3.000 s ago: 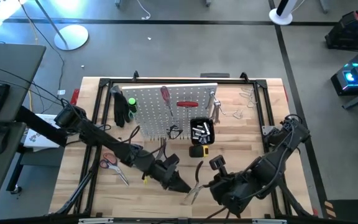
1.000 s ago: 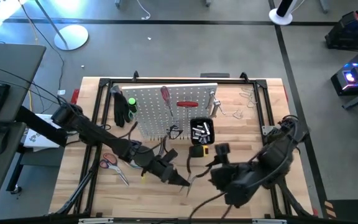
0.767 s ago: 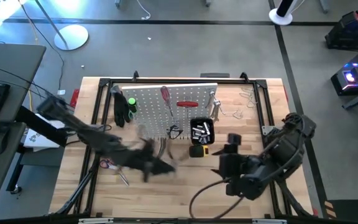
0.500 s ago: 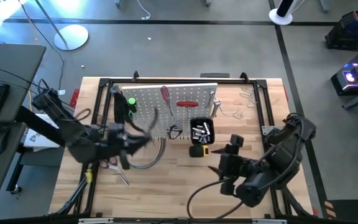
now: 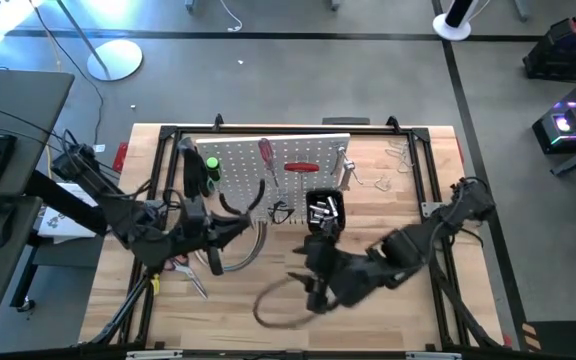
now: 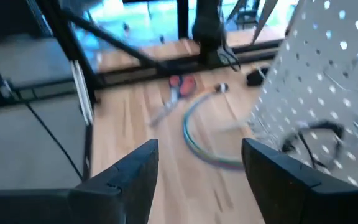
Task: Hang tools onto peg board
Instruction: Hang the plier on the peg board
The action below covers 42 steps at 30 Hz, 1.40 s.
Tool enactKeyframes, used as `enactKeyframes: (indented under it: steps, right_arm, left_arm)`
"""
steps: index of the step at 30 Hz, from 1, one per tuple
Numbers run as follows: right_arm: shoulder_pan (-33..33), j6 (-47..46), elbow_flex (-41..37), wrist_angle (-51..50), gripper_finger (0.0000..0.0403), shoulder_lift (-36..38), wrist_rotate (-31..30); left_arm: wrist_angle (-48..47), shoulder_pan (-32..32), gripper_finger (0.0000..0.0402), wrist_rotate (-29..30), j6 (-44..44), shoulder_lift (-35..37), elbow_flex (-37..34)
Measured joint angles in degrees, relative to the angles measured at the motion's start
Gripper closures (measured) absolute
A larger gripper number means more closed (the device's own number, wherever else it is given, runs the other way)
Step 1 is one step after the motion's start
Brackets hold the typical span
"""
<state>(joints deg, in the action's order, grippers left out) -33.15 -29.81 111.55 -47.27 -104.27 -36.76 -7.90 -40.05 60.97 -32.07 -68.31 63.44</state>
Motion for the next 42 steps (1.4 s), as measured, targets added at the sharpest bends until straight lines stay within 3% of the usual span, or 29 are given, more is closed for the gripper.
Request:
enactKeyframes:
  steps: [6,11,26,30,38,42]
  right_arm:
    - [6.02,6.22,-0.03,14.85,0.0179,0.0,6.66]
    - [10.42,9.76,0.04,25.73,0.0179,-0.41,16.39]
    - [15.49,9.33,-0.03,29.43,0.0187,-3.34,23.53]
    - [15.47,9.78,-0.03,30.4,0.0209,-3.89,23.03]
    - [15.98,11.64,-0.03,31.36,0.0297,-3.98,22.28]
    - [15.98,11.7,-0.03,31.22,0.0311,-3.96,22.5]
  left_arm:
    - [0.62,-2.56,0.0379,-2.3,-0.84,-1.38,-0.02]
    - [1.98,-4.95,0.0379,-2.39,0.55,-1.21,0.01]
    - [2.25,-3.78,0.0379,-2.0,2.33,-1.27,0.0]
    - [3.95,-2.59,0.0379,-2.42,3.83,-1.27,0.0]
    - [5.03,-1.97,0.0379,-3.18,5.65,-1.27,0.02]
    - [4.6,-1.97,0.0379,-3.27,5.63,-1.27,0.02]
